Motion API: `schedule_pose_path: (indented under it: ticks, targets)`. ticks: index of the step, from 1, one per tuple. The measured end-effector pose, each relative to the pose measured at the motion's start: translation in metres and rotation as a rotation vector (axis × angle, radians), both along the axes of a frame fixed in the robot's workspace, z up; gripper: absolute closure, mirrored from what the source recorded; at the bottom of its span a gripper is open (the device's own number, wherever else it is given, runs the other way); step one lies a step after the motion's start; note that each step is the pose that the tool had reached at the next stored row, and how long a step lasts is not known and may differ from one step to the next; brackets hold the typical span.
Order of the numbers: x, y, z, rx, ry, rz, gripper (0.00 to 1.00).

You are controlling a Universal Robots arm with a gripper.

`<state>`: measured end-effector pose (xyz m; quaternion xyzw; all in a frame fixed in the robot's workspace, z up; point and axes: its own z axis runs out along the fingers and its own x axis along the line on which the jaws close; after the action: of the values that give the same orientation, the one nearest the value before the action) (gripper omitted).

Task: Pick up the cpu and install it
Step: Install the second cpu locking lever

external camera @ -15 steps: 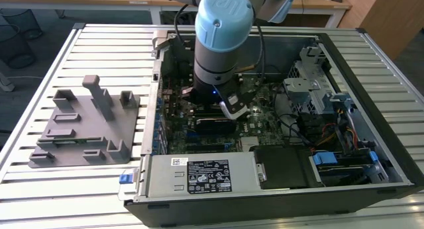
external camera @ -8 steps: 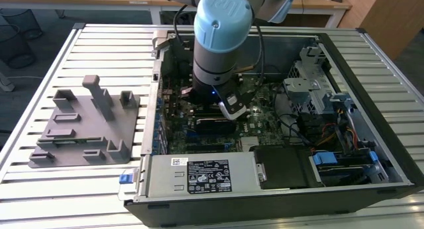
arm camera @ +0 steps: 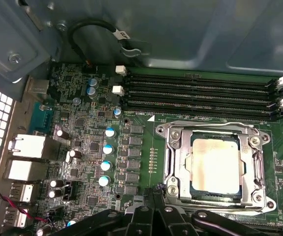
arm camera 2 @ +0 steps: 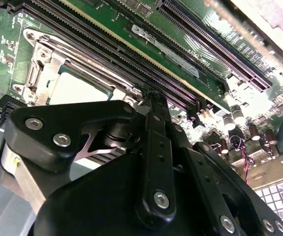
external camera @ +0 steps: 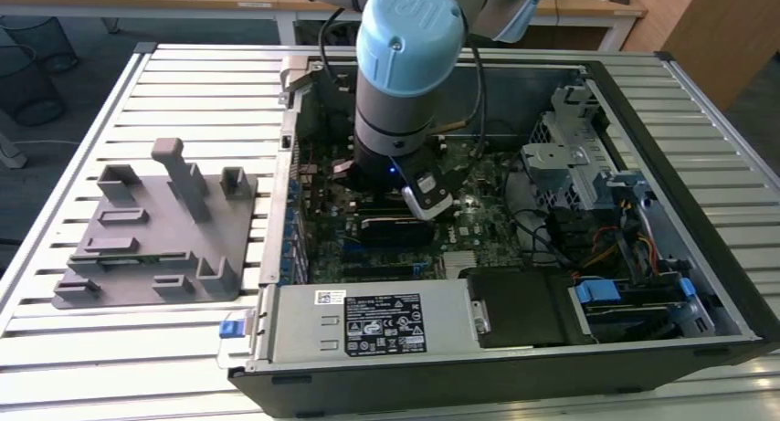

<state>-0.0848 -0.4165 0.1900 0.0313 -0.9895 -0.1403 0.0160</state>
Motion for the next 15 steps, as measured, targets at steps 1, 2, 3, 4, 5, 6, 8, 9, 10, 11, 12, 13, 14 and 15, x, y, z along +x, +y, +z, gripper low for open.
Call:
schedule_pose_path:
  ticks: [1, 2, 3, 4, 5, 6, 8, 9, 10, 11, 12, 13, 14, 15]
  targets:
    - [0.0, 0.0001, 0.0012, 0.0004, -0.0002, 0.0, 0.89]
    - [0.0, 0.0001, 0.0025, 0.0003, -0.0001, 0.0, 0.89]
    - [0.0, 0.0001, 0.004, 0.0001, 0.0, 0.0, 0.89]
    - [0.0, 0.0001, 0.0057, 0.0001, 0.0, 0.0, 0.89]
    - [0.0, 0.0001, 0.0073, 0.0001, 0.0, 0.0, 0.89]
    - [0.0, 0.0001, 0.0088, 0.0002, -0.0001, 0.0, 0.89]
    - [0.0, 0.0001, 0.0114, -0.0001, 0.0, 0.0, 0.89]
    - [0.0, 0.0003, 0.0124, 0.0, 0.0, 0.0, 0.89]
    - [0.0, 0.0005, 0.0135, 0.0, 0.0, 0.0, 0.89]
    - [0.0, 0.0005, 0.015, 0.0, 0.0, 0.0, 0.89]
    - [0.0, 0.0005, 0.0169, 0.0001, -0.0001, 0.0, 0.89]
    - [0.0, 0.0005, 0.0194, 0.0002, -0.0001, 0.0, 0.89]
    - [0.0, 0.0005, 0.0224, 0.0002, -0.0001, 0.0, 0.89]
    - [0.0, 0.0006, 0.026, 0.0002, 0.0, 0.0, 0.89]
